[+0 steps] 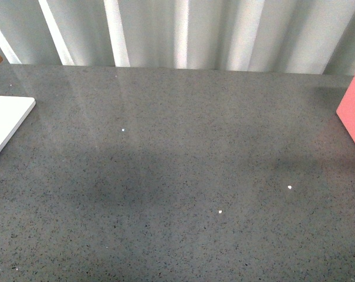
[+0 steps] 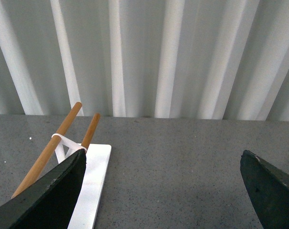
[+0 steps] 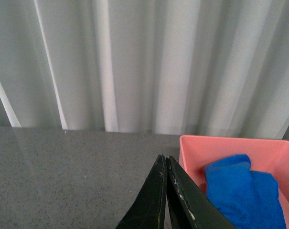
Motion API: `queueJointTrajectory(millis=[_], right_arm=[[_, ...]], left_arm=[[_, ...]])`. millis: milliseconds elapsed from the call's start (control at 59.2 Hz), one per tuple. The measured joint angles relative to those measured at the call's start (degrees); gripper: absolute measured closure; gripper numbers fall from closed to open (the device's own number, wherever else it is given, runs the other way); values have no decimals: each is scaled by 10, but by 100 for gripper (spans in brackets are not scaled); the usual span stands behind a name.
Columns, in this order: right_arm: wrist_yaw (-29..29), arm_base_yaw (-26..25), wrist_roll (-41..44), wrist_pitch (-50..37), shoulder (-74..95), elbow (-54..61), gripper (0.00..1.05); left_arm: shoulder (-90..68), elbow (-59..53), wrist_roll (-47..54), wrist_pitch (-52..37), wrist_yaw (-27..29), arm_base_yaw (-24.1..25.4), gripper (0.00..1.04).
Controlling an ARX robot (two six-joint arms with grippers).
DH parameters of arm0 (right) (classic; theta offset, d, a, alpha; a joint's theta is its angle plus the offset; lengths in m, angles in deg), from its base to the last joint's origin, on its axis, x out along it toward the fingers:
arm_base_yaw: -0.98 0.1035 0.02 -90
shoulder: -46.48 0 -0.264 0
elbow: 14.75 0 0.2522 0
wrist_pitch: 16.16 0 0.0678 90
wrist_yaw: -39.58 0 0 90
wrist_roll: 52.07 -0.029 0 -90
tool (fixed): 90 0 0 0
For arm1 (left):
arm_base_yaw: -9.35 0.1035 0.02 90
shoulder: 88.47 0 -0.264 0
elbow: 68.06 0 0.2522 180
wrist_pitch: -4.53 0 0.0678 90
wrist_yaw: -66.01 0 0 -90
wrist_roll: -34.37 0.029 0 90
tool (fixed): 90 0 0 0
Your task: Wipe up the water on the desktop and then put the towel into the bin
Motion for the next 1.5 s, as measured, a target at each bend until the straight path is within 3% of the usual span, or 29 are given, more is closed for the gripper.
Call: queueJointTrajectory(millis=[793, 1401, 1502], right_arm=[[-5, 0, -3, 259, -289, 20, 102], [-7, 0, -5, 369, -400, 20, 102], [-8, 0, -6, 458, -469, 20, 102]], left_arm=[[0, 0, 0, 0, 0, 0, 7], [0, 0, 0, 0, 0, 0, 7], [0, 0, 0, 0, 0, 0, 7]])
